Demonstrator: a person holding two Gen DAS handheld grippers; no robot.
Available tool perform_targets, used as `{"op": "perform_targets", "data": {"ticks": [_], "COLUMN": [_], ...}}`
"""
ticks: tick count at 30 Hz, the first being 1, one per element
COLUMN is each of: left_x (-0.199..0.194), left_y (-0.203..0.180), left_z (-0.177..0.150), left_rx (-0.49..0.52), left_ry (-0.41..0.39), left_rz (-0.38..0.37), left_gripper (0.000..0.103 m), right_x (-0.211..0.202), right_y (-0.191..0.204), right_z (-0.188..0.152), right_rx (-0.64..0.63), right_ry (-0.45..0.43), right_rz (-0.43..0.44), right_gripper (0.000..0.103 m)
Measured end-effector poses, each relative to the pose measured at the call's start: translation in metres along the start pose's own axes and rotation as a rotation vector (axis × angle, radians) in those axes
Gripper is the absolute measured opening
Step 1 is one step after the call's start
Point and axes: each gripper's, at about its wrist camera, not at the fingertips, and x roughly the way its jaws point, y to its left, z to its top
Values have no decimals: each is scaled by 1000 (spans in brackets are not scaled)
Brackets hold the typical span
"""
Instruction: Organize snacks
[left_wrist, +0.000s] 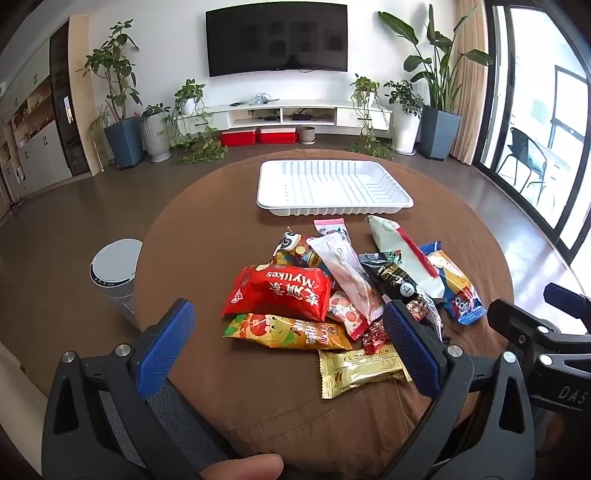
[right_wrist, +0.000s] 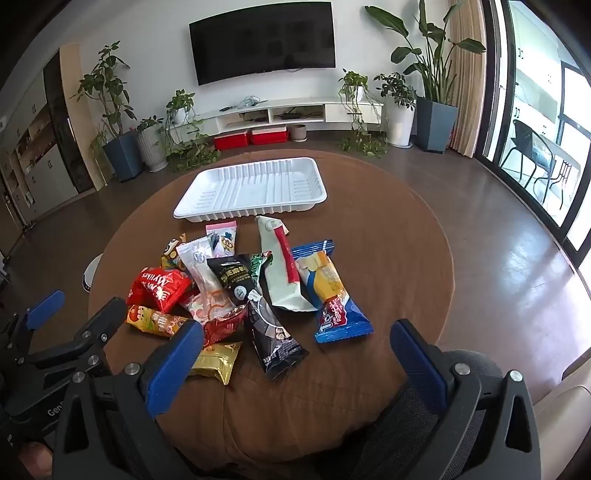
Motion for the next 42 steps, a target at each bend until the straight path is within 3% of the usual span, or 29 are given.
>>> {"op": "perform_targets", "data": {"ticks": [42], "left_x": [12], "left_y": [2], "left_z": [-11], "left_rx": [-13], "left_ry": [9], "left_rz": [10], "left_gripper": [103], "right_x": [8], "right_y": [4], "right_z": [-4], "right_rx": [-13], "right_ry": [23], "right_rz": [-13], "right_gripper": [103]}}
